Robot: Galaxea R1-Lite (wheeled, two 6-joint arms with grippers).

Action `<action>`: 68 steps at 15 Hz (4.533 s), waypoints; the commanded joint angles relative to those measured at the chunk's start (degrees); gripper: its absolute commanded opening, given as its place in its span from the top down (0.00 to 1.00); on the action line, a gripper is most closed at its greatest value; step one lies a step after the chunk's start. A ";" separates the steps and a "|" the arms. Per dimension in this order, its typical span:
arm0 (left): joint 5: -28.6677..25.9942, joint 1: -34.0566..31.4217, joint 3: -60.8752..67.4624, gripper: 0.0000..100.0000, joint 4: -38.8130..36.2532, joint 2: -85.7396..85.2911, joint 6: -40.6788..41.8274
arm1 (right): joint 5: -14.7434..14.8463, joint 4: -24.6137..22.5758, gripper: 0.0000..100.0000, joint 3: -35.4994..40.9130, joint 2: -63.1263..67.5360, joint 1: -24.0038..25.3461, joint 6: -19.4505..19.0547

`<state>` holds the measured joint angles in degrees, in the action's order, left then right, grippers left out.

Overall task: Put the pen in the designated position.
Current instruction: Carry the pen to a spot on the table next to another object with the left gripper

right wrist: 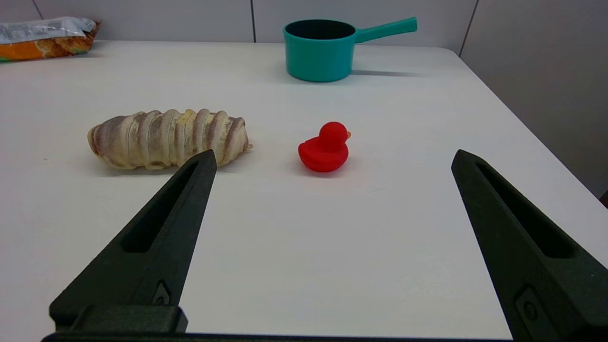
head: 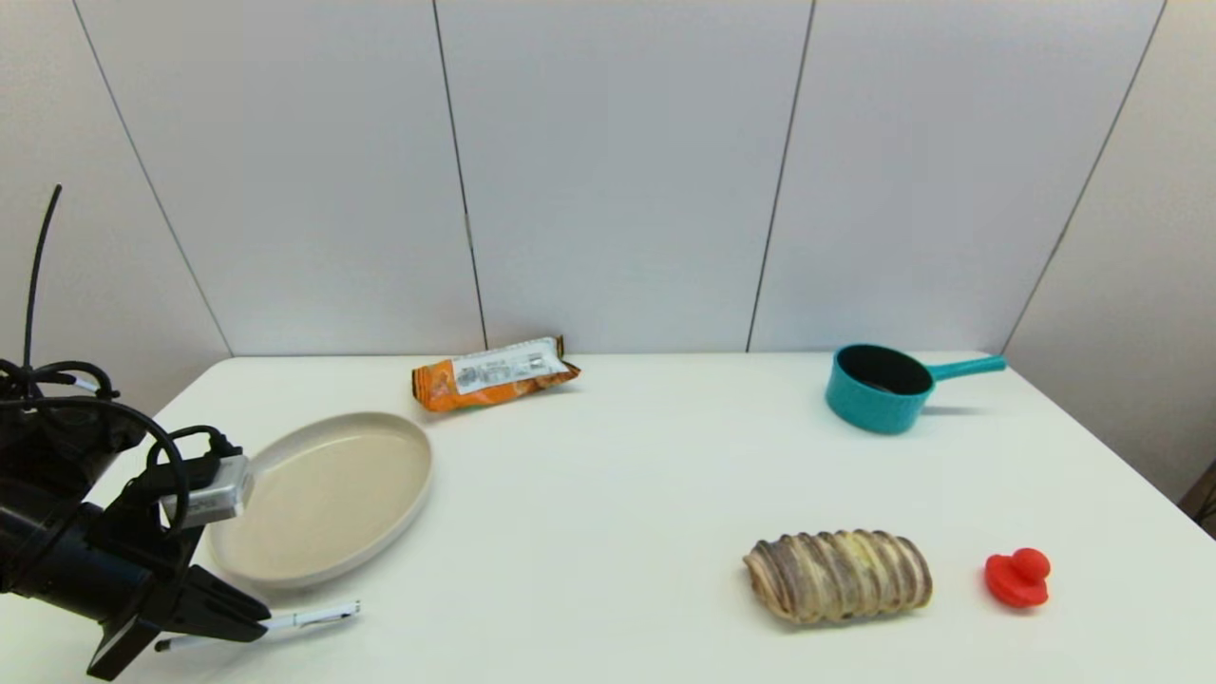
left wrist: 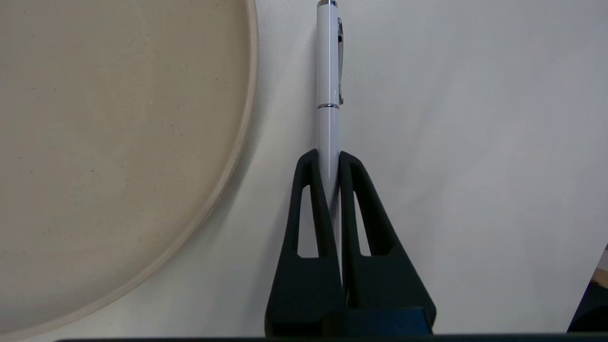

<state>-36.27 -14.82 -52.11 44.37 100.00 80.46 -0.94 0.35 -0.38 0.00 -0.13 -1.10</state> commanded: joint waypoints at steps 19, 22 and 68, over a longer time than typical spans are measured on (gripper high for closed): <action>-0.21 0.06 1.67 1.00 -4.30 2.13 0.40 | -0.03 0.00 0.00 -0.06 0.00 -0.04 -0.05; -0.21 0.06 1.58 1.00 -4.30 1.95 0.49 | -0.03 0.09 0.00 -0.06 0.00 0.05 -0.05; -0.30 0.06 2.63 1.00 -5.88 1.16 0.40 | -0.03 0.09 0.00 0.03 0.00 0.05 -0.05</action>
<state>-36.35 -14.76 -49.47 38.28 101.12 80.42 -0.93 0.33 -0.38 0.00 -0.13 -1.10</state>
